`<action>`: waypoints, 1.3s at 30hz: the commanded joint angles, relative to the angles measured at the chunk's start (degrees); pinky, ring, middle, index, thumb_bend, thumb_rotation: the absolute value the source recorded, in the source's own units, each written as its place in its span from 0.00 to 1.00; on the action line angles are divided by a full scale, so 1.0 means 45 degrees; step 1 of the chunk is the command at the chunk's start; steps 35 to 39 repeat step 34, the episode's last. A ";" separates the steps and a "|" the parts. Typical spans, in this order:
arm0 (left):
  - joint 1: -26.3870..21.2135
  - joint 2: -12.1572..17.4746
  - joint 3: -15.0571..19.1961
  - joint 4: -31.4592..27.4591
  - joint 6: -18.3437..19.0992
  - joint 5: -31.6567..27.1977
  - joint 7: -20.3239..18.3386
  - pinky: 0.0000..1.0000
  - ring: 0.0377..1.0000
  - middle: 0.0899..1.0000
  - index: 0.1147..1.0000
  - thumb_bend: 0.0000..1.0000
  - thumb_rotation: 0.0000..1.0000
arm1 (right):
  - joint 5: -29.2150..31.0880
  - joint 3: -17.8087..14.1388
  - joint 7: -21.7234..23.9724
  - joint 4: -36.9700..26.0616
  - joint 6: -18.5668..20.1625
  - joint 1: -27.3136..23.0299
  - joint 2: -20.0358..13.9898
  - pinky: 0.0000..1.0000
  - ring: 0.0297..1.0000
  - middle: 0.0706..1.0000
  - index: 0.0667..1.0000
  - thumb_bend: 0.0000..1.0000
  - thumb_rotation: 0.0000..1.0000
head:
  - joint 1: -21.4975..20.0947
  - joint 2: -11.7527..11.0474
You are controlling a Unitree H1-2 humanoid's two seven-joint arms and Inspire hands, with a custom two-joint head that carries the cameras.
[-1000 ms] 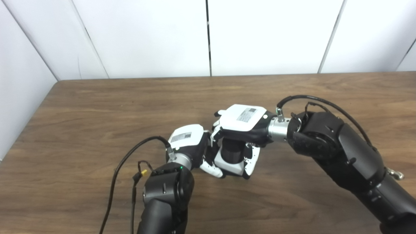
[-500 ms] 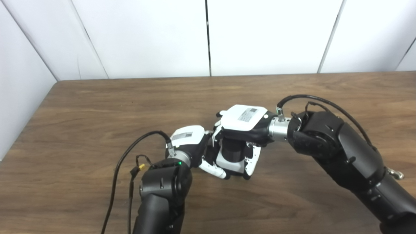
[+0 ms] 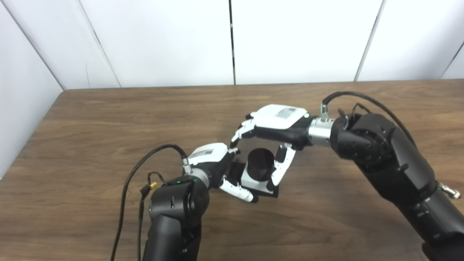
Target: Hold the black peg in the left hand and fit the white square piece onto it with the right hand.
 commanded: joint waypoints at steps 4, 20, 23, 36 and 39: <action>-0.0349 -0.0304 0.0591 -0.0817 0.0256 -0.0118 0.0289 0.91 0.96 0.94 0.96 1.00 0.39 | 0.0480 -0.0509 -0.0311 -0.0242 0.0397 -0.0905 0.0004 0.99 0.92 0.86 0.81 1.00 0.36 | 0.0037 -0.0164; -0.0676 -0.0045 0.2367 -0.2336 0.1007 -0.2053 0.0473 0.78 0.91 0.91 0.99 1.00 0.45 | 0.1280 -0.1624 -0.0466 -0.0293 0.1507 -0.0784 -0.0530 1.00 0.93 0.88 0.82 1.00 0.37 | -0.0095 -0.0370; -0.0690 0.0177 0.2987 -0.2683 0.1258 -0.3225 0.0025 0.74 0.91 0.92 1.00 1.00 0.49 | 0.1459 -0.1736 -0.0453 -0.0293 0.1613 -0.0737 -0.0764 0.98 0.94 0.88 0.84 1.00 0.38 | -0.0173 -0.0443; -0.0380 0.0146 0.6320 -0.3100 0.1287 -0.7911 0.0124 0.82 0.90 0.93 0.99 0.96 0.70 | 0.4038 -0.3243 -0.0751 0.0466 0.2898 -0.0229 -0.1051 0.78 0.86 0.84 0.83 1.00 0.43 | -0.0310 -0.0645; -0.0380 0.0146 0.6320 -0.3100 0.1287 -0.7911 0.0124 0.82 0.90 0.93 0.99 0.96 0.70 | 0.4038 -0.3243 -0.0751 0.0466 0.2898 -0.0229 -0.1051 0.78 0.86 0.84 0.83 1.00 0.43 | -0.0310 -0.0645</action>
